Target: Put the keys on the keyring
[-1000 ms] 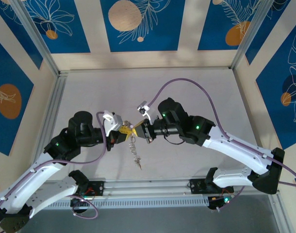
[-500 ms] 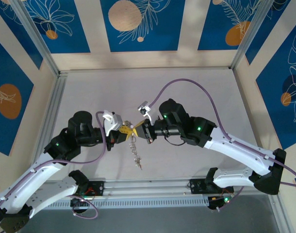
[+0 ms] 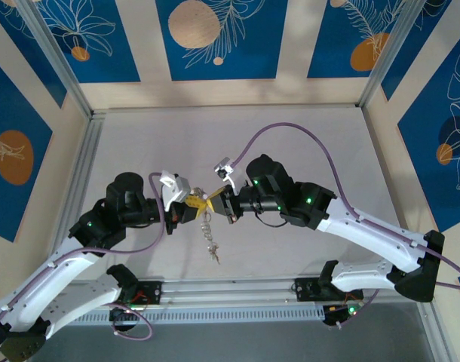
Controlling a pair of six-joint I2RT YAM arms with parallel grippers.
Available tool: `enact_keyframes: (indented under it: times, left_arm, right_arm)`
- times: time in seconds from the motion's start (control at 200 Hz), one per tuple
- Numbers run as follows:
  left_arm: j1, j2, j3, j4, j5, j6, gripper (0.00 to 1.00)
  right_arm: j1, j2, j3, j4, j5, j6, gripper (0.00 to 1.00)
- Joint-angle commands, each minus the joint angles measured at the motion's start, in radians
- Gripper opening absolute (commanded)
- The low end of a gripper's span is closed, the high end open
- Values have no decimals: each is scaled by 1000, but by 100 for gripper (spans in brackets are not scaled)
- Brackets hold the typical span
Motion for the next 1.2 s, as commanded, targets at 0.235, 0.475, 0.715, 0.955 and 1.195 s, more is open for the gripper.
enact_keyframes:
  times: [0.235,0.475,0.715,0.955,1.195]
  left_arm:
    - [-14,-20,15,173,202,-20,0]
    - [-14,-14,19,190,216,-27,0]
    - [-13,-8,18,204,219,-36,0]
    - [-12,-10,23,186,209,-17,0]
    - [-11,-28,41,121,189,22,0]
  right_arm:
    - [-14,28,-25,-20,131,0,0]
    - [-14,40,-33,-19,136,6,0]
    - [-25,34,-57,-6,121,14,0]
    - [-37,16,-72,-9,116,17,0]
    - [-59,-15,-93,-11,105,29,0]
